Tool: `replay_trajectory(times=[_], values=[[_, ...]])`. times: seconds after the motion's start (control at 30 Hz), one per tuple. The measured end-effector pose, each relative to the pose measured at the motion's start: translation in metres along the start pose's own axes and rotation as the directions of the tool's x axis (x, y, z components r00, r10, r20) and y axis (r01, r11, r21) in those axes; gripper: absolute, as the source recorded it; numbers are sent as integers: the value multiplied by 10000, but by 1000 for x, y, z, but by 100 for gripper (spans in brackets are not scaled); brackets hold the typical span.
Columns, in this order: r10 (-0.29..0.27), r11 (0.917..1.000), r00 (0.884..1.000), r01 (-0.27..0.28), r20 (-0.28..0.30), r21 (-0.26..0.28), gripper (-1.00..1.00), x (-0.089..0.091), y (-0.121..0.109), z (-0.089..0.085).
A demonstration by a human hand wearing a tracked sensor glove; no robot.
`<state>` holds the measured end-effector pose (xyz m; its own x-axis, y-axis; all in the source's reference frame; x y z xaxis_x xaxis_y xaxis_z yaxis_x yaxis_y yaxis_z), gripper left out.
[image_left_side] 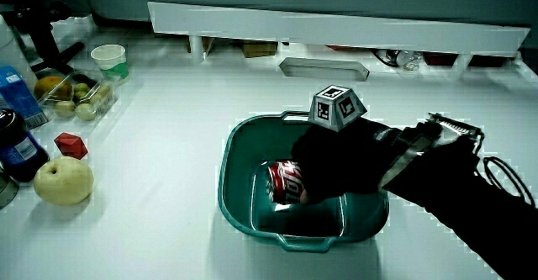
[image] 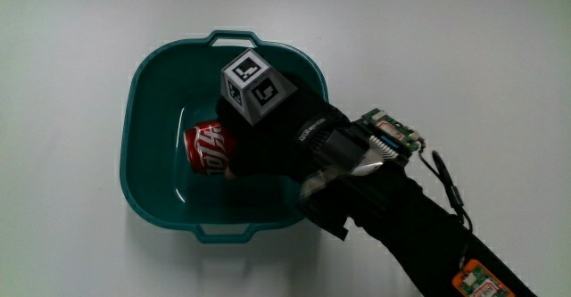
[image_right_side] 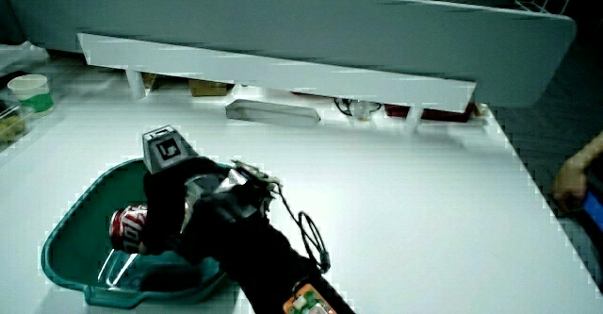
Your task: Pick cola from plate
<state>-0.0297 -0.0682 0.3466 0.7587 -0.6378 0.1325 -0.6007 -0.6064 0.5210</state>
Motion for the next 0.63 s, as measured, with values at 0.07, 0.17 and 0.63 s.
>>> replay_trajectory(times=[0.07,0.17,0.63], values=[[-97,9999,10000,97,0,121,100,4,-7,7],[-143,9999,9996,145,-223,82,100,12,-14,12],[-1489,9879,9881,1503,-375,392,100,67,-50,23]])
